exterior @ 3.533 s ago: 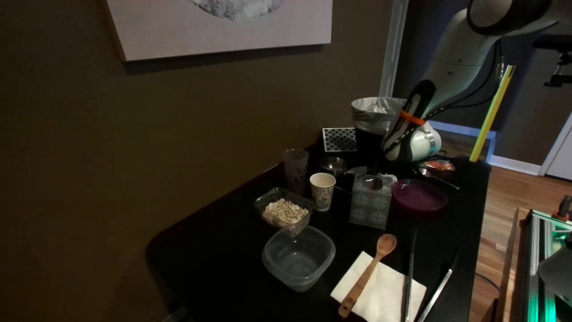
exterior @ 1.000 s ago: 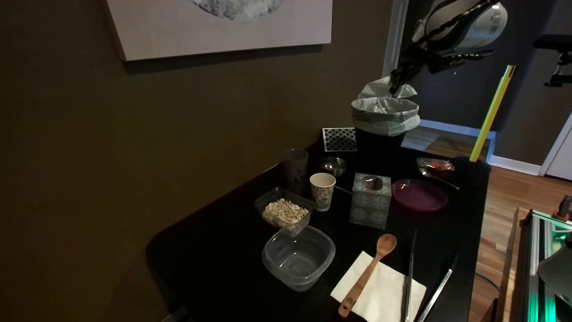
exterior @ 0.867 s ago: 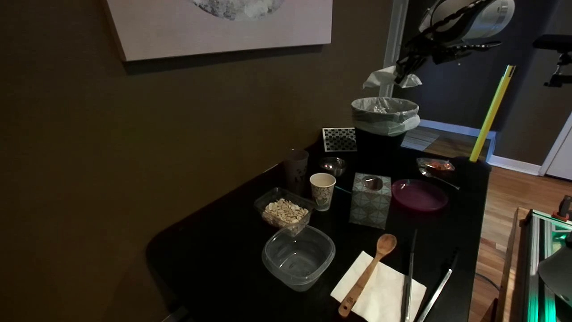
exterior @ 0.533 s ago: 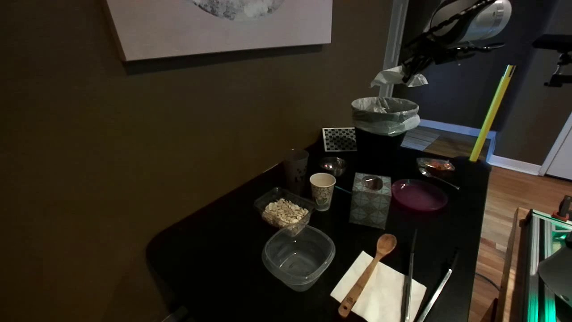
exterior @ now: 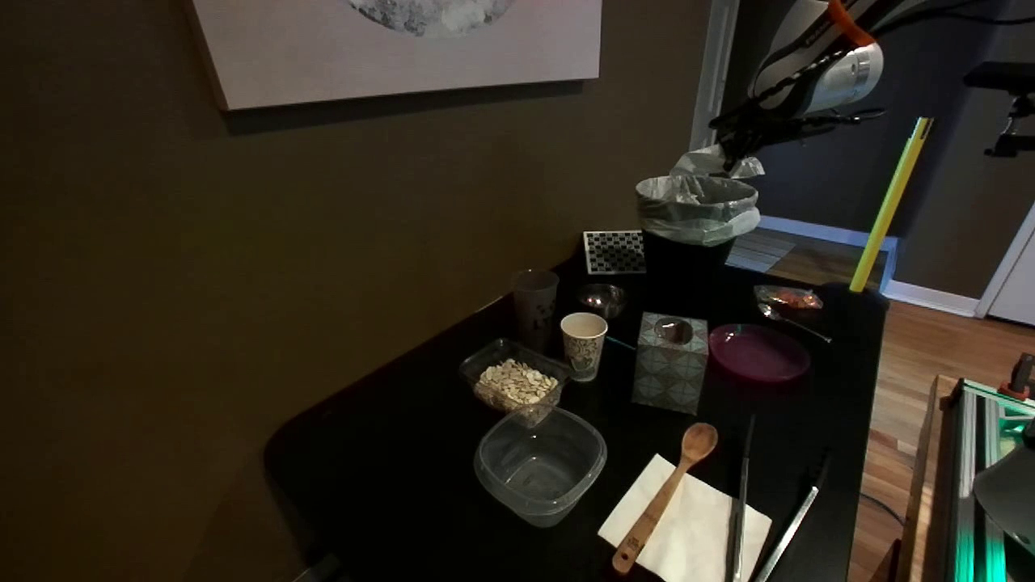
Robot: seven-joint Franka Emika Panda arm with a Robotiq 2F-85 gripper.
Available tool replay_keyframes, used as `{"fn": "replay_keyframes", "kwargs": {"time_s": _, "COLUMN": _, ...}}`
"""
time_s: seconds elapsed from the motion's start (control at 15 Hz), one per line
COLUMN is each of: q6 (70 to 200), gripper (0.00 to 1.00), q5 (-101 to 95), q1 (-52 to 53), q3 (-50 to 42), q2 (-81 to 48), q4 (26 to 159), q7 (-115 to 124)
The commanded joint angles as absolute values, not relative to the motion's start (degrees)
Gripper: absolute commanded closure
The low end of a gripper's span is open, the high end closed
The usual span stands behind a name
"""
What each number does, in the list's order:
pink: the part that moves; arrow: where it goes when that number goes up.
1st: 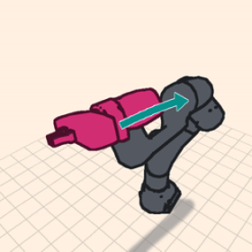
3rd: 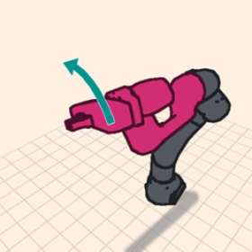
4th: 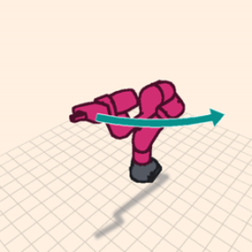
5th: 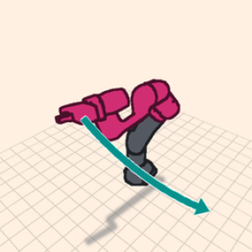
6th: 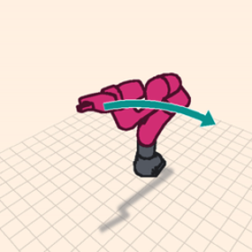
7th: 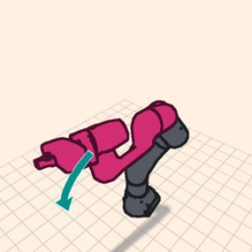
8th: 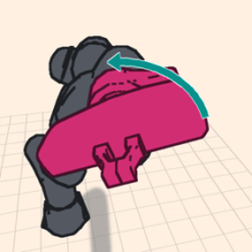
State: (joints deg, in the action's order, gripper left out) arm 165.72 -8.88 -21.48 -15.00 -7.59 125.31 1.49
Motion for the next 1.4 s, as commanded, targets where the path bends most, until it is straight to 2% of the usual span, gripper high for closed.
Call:
{"fn": "replay_keyframes", "kwargs": {"time_s": 0.0, "q6": 167.59, "gripper": 0.63, "q5": -10.77, "q1": -20.99, "q3": -16.34, "q2": -11.27, "q4": 122.13, "q7": 4.83}}
{"fn": "replay_keyframes", "kwargs": {"time_s": 0.53, "q6": 169.82, "gripper": 0.05, "q5": -10.63, "q1": -20.11, "q3": -17.11, "q2": -14.34, "q4": 119.87, "q7": 4.98}}
{"fn": "replay_keyframes", "kwargs": {"time_s": 0.6, "q6": 169.88, "gripper": 0.01, "q5": -10.65, "q1": -19.99, "q3": -17.2, "q2": -14.48, "q4": 119.78, "q7": 5.09}}
{"fn": "replay_keyframes", "kwargs": {"time_s": 1.0, "q6": 172.32, "gripper": 0.0, "q5": -7.91, "q1": -18.89, "q3": -17.67, "q2": -14.17, "q4": 120.16, "q7": 2.44}}
{"fn": "replay_keyframes", "kwargs": {"time_s": 1.07, "q6": 171.9, "gripper": 0.0, "q5": -4.19, "q1": -20.44, "q3": -14.91, "q2": -13.22, "q4": 120.85, "q7": 0.01}}
{"fn": "replay_keyframes", "kwargs": {"time_s": 1.2, "q6": 175.06, "gripper": 0.0, "q5": -12.64, "q1": -16.71, "q3": -21.71, "q2": -15.29, "q4": 119.21, "q7": 9.43}}
{"fn": "replay_keyframes", "kwargs": {"time_s": 1.27, "q6": 172.07, "gripper": 0.0, "q5": -6.76, "q1": -18.6, "q3": -17.92, "q2": -13.83, "q4": 120.08, "q7": 2.87}}
{"fn": "replay_keyframes", "kwargs": {"time_s": 1.33, "q6": 175.55, "gripper": 0.0, "q5": -16.19, "q1": -14.02, "q3": -26.1, "q2": -15.96, "q4": 118.36, "q7": 12.83}}
